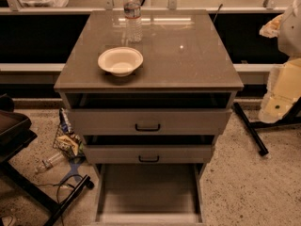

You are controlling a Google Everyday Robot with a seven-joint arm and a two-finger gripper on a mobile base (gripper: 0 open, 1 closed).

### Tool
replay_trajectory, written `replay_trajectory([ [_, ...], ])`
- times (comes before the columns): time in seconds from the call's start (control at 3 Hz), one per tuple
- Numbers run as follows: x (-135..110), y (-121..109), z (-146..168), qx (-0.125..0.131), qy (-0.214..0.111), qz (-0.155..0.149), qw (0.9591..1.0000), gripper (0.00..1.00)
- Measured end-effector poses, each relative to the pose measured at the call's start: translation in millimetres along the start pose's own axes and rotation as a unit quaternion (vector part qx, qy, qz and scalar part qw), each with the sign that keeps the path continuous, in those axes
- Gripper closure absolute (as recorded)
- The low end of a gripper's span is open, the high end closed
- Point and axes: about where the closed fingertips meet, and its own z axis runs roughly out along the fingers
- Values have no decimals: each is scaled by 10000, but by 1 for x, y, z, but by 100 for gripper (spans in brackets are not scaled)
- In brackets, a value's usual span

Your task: Close bottom drawer

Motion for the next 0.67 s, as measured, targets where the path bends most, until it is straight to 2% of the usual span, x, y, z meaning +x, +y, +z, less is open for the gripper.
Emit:
replay_trajectory([
  [0.67, -2, 0, 6, 60, -91, 45, 9999, 0],
])
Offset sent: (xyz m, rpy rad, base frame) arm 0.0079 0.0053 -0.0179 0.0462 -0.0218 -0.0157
